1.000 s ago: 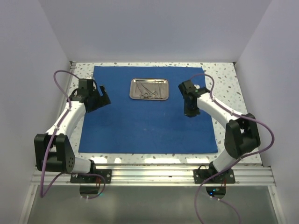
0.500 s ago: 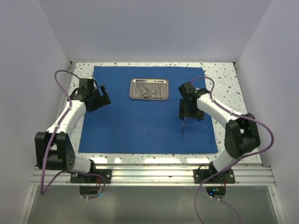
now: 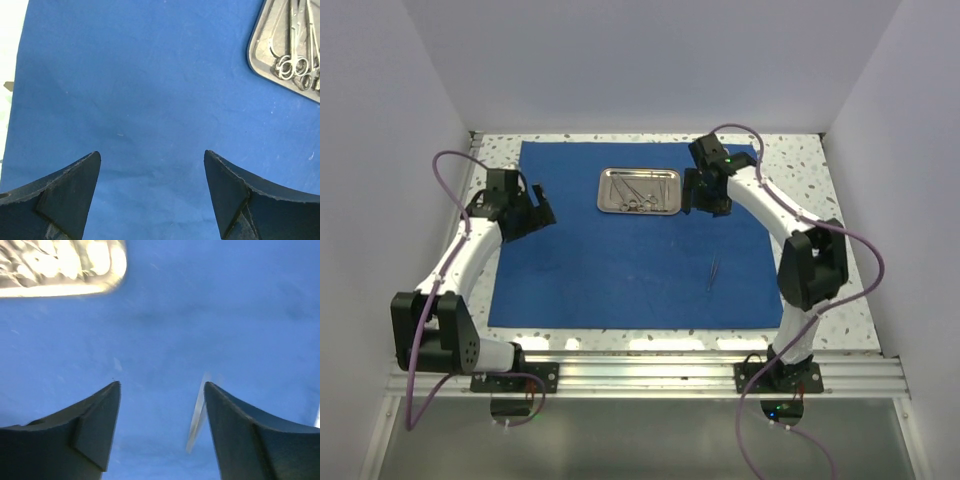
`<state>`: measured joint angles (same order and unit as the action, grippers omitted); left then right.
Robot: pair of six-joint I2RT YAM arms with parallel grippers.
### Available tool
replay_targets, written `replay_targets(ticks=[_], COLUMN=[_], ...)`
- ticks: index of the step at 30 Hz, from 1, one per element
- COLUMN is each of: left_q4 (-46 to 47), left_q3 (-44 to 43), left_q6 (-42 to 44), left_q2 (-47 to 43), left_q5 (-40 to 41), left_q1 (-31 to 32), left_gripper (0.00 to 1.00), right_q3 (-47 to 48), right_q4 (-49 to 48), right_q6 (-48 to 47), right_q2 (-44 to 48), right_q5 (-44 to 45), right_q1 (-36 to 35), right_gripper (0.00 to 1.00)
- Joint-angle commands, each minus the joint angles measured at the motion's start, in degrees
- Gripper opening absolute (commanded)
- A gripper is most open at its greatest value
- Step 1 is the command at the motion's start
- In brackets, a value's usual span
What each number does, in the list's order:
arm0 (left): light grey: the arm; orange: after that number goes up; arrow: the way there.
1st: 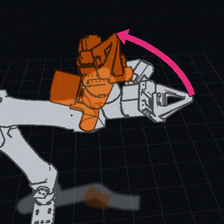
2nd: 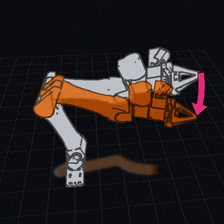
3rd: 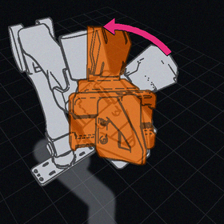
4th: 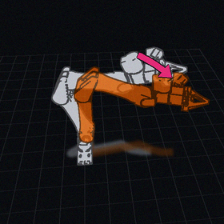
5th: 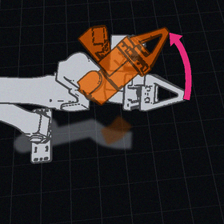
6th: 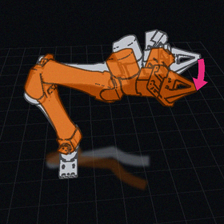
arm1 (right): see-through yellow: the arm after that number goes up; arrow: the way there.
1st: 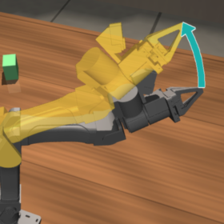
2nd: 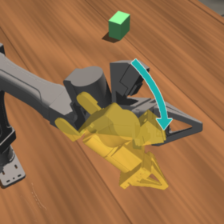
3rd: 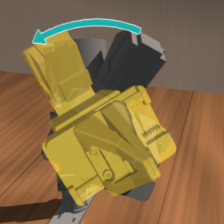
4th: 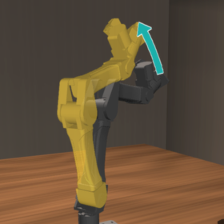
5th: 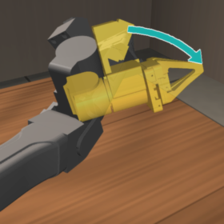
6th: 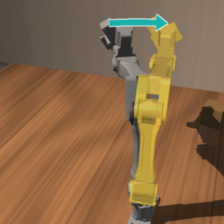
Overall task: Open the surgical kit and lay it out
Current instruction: Pick up the medical item from the container.
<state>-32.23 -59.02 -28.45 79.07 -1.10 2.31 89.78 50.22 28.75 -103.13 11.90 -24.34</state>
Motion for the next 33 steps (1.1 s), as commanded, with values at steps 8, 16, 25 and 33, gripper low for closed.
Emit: replay_targets(ticks=[8,16,25,33], left_q4=[1.64,1.21,-0.46,-1.26], left_q3=[5.05,9.1,11.04,9.72], left_q6=[-2.58,-3.46,-2.93,-1.26], left_q2=[-7.35,-10.33,-12.89,-13.24], left_q5=[-0.21,-0.04,0.93,4.27], left_q1=[-0.11,-0.02,-0.11,-0.11], left_gripper=[0.88,0.88,0.88,0.89], right_q3=[32.8,49.36,49.27,49.53], right_q4=[0.66,3.58,0.85,-0.2], right_q6=[-3.97,-0.02,3.59,5.35], right_q2=[-22.88,-37.14,-41.27,-42.15], right_q5=[-7.42,-9.0,-7.95,-5.05], right_q1=[-0.18,-0.01,0.25,1.4], right_gripper=[0.62,0.5,0.3,0.25])
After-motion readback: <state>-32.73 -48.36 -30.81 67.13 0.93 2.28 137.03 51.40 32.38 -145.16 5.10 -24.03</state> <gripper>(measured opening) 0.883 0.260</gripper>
